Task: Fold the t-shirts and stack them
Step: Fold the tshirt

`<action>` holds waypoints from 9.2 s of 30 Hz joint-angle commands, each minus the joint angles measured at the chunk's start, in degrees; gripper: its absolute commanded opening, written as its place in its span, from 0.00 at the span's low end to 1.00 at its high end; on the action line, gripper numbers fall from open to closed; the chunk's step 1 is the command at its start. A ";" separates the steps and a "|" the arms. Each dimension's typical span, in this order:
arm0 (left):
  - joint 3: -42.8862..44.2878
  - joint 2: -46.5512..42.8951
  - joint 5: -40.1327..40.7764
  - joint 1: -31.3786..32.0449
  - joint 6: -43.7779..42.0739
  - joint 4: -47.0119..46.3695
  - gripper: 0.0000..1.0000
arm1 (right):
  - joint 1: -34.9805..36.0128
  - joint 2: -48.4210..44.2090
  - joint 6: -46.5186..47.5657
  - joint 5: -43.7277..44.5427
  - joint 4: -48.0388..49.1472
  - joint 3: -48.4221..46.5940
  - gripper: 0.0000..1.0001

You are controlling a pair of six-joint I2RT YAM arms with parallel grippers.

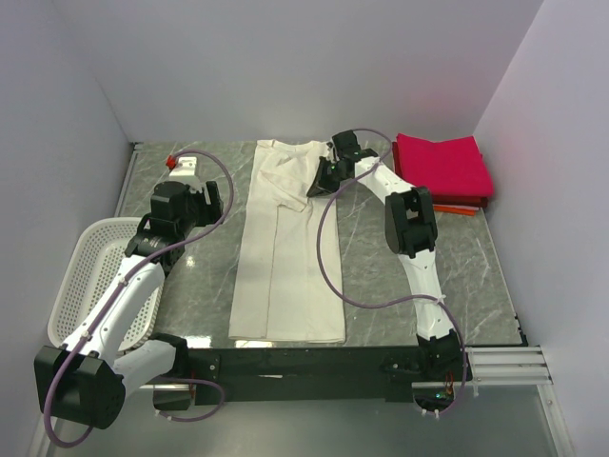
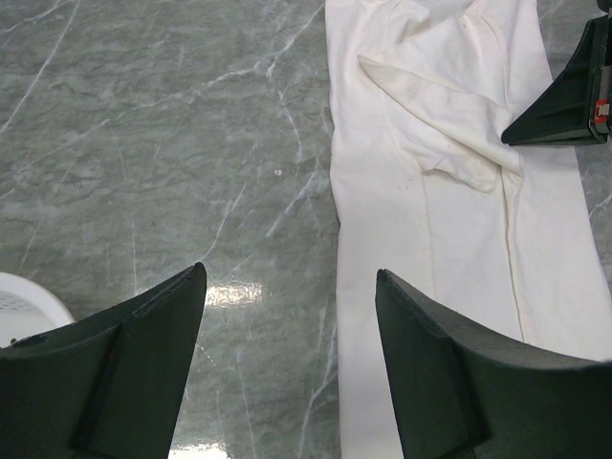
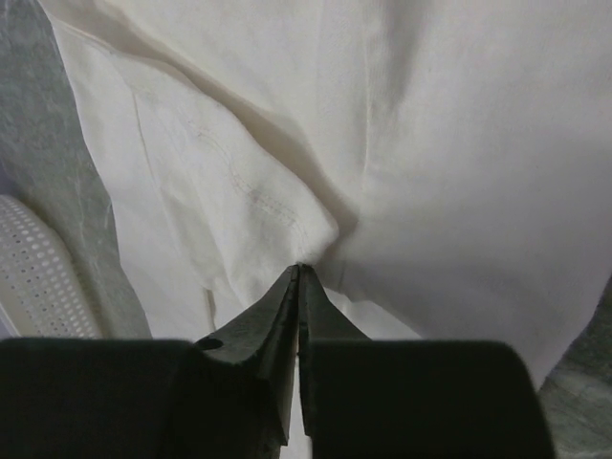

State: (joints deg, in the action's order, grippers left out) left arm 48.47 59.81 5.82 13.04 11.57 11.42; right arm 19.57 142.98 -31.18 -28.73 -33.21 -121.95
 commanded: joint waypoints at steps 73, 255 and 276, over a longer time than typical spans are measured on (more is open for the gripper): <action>-0.30 -0.92 -2.66 -0.65 -1.03 -2.10 0.77 | 14.61 -2.27 38.29 13.52 -8.09 -8.31 0.11; 16.94 31.02 -27.85 1.90 -62.73 -22.53 0.84 | 0.91 -27.91 66.97 9.03 13.19 23.94 0.70; -7.25 27.10 -29.21 11.93 -72.48 -6.75 0.76 | 17.52 -47.45 86.03 17.12 18.88 66.84 0.75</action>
State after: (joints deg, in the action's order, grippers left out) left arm 40.49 84.31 -24.01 25.65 -61.19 8.45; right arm 37.08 94.24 57.65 -16.25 -19.88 -54.41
